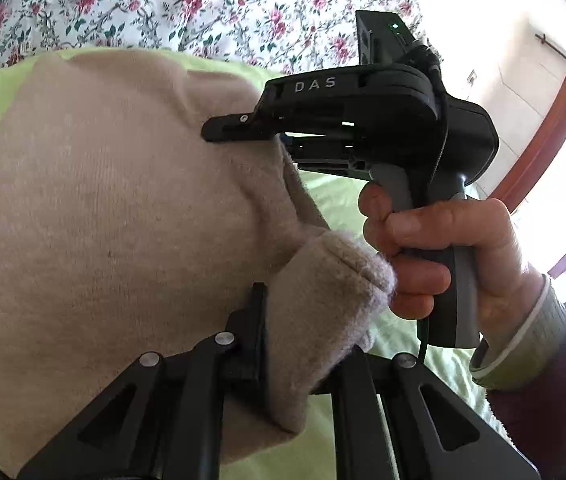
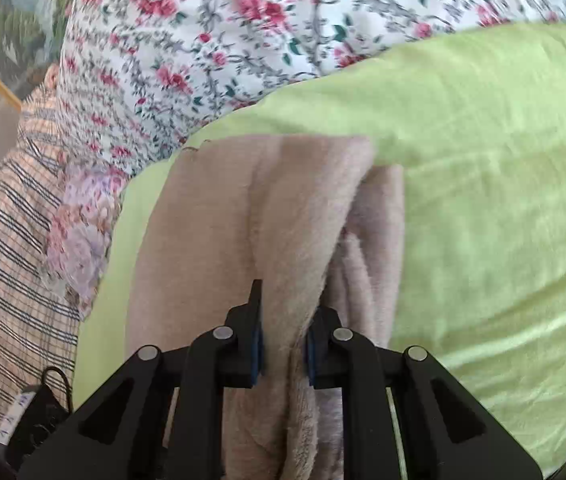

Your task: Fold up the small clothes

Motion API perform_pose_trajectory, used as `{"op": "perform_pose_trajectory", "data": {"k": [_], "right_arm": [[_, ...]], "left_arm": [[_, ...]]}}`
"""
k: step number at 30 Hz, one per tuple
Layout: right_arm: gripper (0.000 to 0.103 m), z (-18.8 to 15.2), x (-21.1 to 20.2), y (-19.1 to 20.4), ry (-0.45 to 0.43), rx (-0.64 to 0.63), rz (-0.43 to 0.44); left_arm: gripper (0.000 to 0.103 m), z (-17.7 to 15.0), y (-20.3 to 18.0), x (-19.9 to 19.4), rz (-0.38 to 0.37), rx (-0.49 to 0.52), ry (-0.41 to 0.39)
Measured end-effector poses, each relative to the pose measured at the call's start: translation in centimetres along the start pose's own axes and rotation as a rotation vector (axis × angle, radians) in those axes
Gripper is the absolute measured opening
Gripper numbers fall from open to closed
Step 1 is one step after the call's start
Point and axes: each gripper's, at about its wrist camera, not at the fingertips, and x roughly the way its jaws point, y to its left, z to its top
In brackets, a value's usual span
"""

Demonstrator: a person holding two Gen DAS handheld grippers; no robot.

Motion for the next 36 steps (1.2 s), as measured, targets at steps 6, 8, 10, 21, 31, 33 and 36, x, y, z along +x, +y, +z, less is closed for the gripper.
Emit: {"op": "perform_pose_trajectory", "data": {"k": [6,8,10,21,31,33,36], "right_arm": [[0.020,-0.3,-0.1,1.0,-0.028,-0.063,-0.105],[0.024,-0.7,-1.2,0.7,-0.051,-0.049,-0.143],[0.032,-1.3,-2.4,0.2,-0.068,-0.022,-0.152],[0.075,-4.1,-3.3,-2.4,-0.017,0.138,-0.007],[0.045,-3.4,1.7,-2.2,0.100,0.137,0.042],[0.038,-3.6,1.5,-1.5,0.082,0.117,0.022],[0.033,-4.0,-0.2,0.4,0.042,0.102,0.073]], "left_arm": [[0.021,-0.4,0.6,-1.0,-0.028,-0.017,0.046],[0.031,-0.8,0.8,-2.5,-0.046,-0.016,0.063],[0.044,-1.3,1.1,-4.4,-0.052,-0.013,0.060],[0.083,1.7,11.0,-9.2,0.150,-0.242,-0.012],[0.056,5.2,17.9,-1.1,-0.107,-0.380,0.095],[0.046,5.0,17.9,-1.3,-0.112,-0.381,0.087],[0.042,4.8,16.7,-3.5,-0.097,-0.342,0.058]]}}
